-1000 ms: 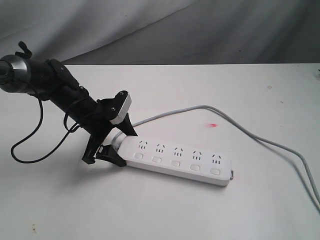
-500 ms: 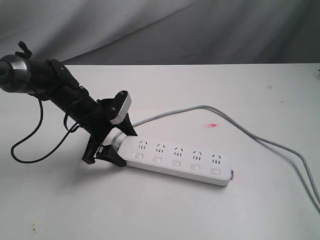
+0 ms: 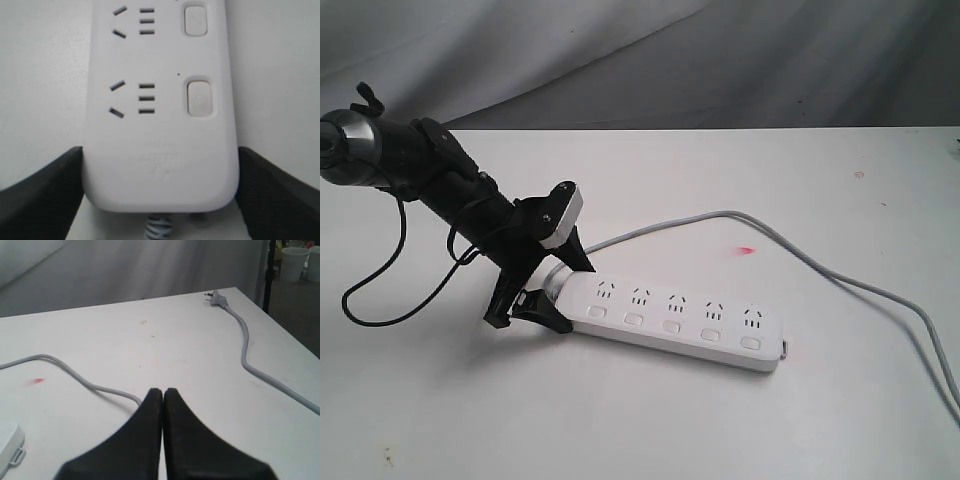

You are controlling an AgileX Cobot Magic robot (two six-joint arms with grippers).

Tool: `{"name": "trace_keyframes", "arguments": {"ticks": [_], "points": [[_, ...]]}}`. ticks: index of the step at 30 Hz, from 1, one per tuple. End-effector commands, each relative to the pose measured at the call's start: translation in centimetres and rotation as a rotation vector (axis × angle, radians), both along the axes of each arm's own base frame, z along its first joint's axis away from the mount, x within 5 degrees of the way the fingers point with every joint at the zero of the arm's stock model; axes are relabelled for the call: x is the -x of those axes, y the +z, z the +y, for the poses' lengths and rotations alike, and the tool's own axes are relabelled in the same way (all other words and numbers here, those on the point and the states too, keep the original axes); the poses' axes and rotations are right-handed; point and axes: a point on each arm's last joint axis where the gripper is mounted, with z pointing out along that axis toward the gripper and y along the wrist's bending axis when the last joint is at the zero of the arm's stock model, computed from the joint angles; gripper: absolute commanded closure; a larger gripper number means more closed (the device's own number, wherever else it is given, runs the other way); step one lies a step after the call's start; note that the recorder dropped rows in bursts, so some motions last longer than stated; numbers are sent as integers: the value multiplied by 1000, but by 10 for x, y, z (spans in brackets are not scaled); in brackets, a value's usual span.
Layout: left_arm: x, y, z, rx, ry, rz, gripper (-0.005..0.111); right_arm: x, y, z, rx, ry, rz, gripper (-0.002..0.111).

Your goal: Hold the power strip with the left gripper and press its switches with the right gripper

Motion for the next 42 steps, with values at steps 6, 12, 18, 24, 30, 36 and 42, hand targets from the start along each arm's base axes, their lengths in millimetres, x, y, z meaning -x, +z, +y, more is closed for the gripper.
{"name": "trace_keyframes", "arguments": {"ticks": [6,12,18,24,30,36,42], "points": [[-1,3,-2,8,1,-3,71,1,-2,3,4,46,0,108],[-1,3,-2,8,1,-3,71,1,-2,3,4,59,0,108],[-1,3,-2,8,1,-3,71,1,-1,3,6,60,-2,108],[-1,3,-2,8,1,-3,71,1,-1,3,6,60,-2,108],[-1,3,-2,8,1,-3,71,1,-1,3,6,60,-2,108],[-1,3,-2,8,1,-3,71,1,-1,3,6,60,-2,108],[-1,3,-2,8,1,-3,71,1,-1,3,6,60,-2,108]]}}
